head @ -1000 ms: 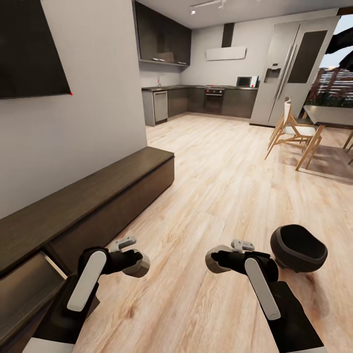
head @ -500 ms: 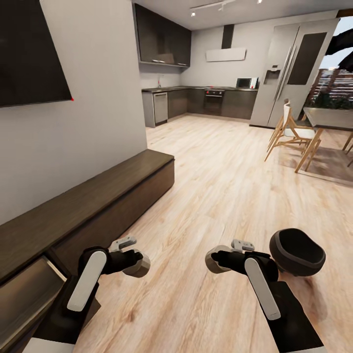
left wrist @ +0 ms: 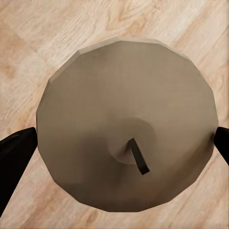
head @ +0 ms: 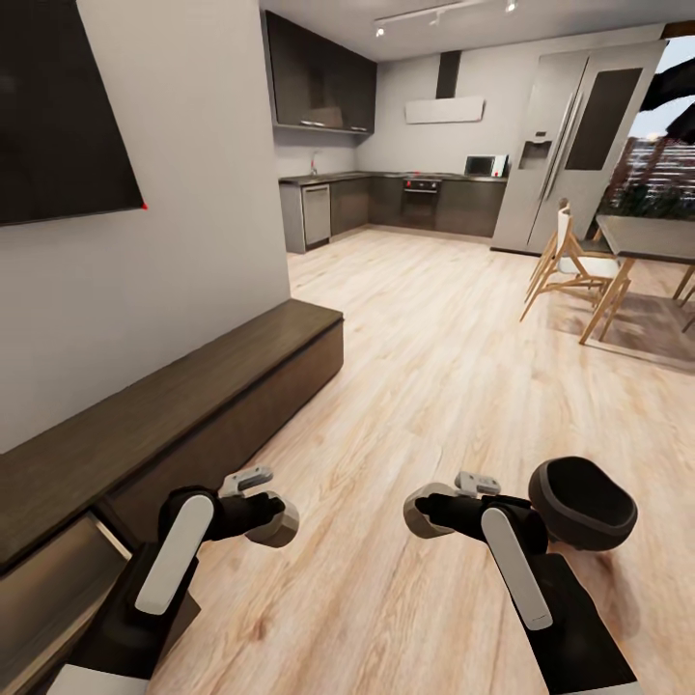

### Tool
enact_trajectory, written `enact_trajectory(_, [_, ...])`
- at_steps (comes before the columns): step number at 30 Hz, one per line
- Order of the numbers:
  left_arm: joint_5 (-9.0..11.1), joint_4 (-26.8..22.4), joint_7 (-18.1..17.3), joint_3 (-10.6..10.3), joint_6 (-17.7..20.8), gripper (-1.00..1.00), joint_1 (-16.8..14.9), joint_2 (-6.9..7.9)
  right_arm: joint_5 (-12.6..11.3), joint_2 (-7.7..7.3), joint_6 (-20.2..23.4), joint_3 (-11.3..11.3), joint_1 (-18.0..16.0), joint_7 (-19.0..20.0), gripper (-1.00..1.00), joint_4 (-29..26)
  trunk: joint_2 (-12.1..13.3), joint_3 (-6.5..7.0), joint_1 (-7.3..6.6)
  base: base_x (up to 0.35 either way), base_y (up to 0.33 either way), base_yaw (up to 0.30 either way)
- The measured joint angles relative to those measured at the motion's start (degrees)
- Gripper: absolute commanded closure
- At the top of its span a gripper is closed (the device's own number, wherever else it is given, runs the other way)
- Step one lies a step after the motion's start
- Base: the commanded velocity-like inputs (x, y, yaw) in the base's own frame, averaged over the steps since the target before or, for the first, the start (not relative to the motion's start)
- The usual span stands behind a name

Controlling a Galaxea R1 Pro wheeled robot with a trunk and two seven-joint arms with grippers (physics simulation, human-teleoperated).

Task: Place each of the two pumpkins and all three candles from the living room inside a cabinet in the living room (use any cabinet), then make sure every cabinet is closed, and position the cauldron so it is next to a table in the living room.

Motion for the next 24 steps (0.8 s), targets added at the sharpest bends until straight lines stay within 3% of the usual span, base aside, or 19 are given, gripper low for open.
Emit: enact_trajectory(24, [0.02, 0.27, 0.06, -0.27, -0.01, 1.00, 0.00, -0.14, -0.09, 0.22, -0.10, -0.01, 0.01, -0.04, 1.00, 0.18, 9.63, 4.31, -5.27, 0.000, 0.000, 0.000])
